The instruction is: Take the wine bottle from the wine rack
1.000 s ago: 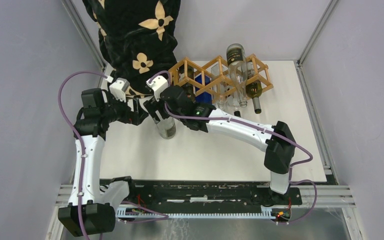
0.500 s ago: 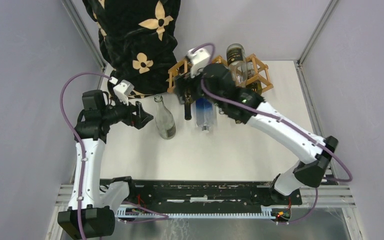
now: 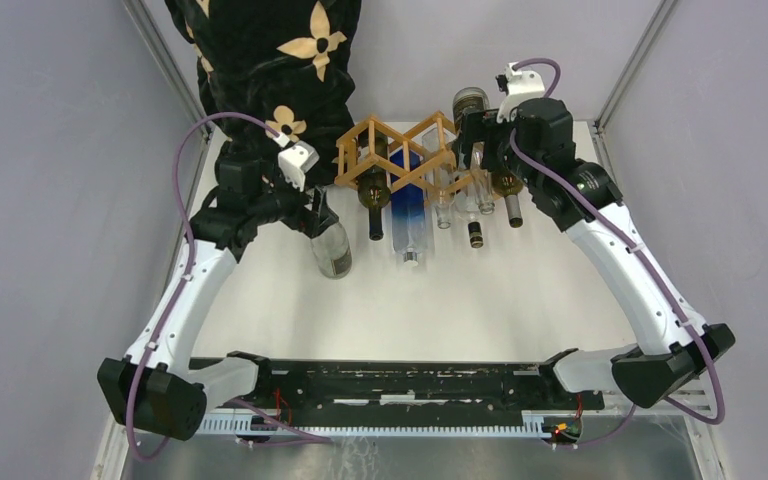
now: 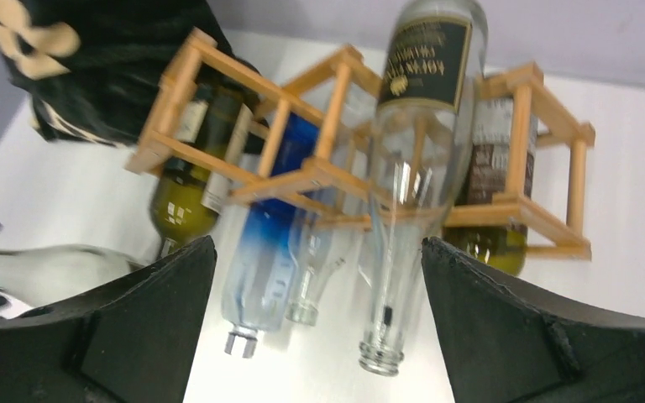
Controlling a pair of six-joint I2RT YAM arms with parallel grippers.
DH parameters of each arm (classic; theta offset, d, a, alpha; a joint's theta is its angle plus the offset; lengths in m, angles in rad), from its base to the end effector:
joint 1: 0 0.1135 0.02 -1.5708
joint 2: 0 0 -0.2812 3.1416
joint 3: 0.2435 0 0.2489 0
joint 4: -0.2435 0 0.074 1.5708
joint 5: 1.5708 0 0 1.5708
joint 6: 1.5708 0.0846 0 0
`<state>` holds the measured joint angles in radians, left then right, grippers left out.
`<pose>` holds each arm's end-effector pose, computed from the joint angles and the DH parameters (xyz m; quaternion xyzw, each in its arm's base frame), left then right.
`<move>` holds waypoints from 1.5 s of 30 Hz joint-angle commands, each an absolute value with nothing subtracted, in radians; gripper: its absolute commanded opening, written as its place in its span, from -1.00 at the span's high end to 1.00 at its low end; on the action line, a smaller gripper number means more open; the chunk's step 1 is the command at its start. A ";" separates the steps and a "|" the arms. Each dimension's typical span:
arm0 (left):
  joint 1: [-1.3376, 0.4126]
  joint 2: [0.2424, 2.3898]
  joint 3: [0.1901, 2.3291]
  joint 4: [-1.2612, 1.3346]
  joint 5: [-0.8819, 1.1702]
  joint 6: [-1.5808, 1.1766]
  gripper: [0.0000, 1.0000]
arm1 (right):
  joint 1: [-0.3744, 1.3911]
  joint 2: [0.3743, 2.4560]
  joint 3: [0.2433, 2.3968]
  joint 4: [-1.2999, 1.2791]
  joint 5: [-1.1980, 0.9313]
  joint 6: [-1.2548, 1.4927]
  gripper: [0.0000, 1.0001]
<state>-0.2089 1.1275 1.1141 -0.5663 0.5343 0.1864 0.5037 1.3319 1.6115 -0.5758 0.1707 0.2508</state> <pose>0.2499 -0.0970 0.3439 0.2897 0.8073 -0.2374 0.4560 0.2868 0.1417 0.4651 -0.0507 0.8008 0.1547 0.5764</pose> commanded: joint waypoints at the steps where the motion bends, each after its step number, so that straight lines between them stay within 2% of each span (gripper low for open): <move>1: -0.213 1.159 1.192 -0.491 0.427 0.162 -0.71 | 0.453 1.336 1.545 -0.637 0.142 0.276 -0.96; 3: -0.217 1.169 1.199 -0.491 0.439 0.163 -0.65 | 0.435 1.327 1.499 -0.626 0.126 0.280 -0.96; 6: -0.229 1.184 1.204 -0.490 0.461 0.162 -0.44 | 0.406 1.304 1.423 -0.595 0.107 0.287 -0.96; 14: -0.238 1.187 1.186 -0.491 0.468 0.197 0.53 | 0.350 1.311 1.321 -0.556 0.039 0.304 -0.96; 20: -0.238 1.198 1.207 -0.474 0.385 0.249 0.90 | 0.341 1.357 1.302 -0.527 0.002 0.319 -0.96; 22: -0.238 1.209 1.227 -0.462 0.338 0.279 0.96 | 0.340 1.373 1.301 -0.516 -0.011 0.324 -0.96; 30: -0.233 1.285 1.300 -0.383 0.206 0.363 0.96 | 0.328 1.406 1.284 -0.486 -0.092 0.350 -0.87; 45: -0.113 1.400 1.344 -0.216 0.294 0.212 0.96 | 0.313 1.418 1.244 -0.440 -0.156 0.376 -0.75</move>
<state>-0.1257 1.4055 1.2949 -0.3614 0.2646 0.2573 0.3195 1.4204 1.2503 -0.5030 -0.1272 0.3588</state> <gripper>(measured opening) 0.443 0.879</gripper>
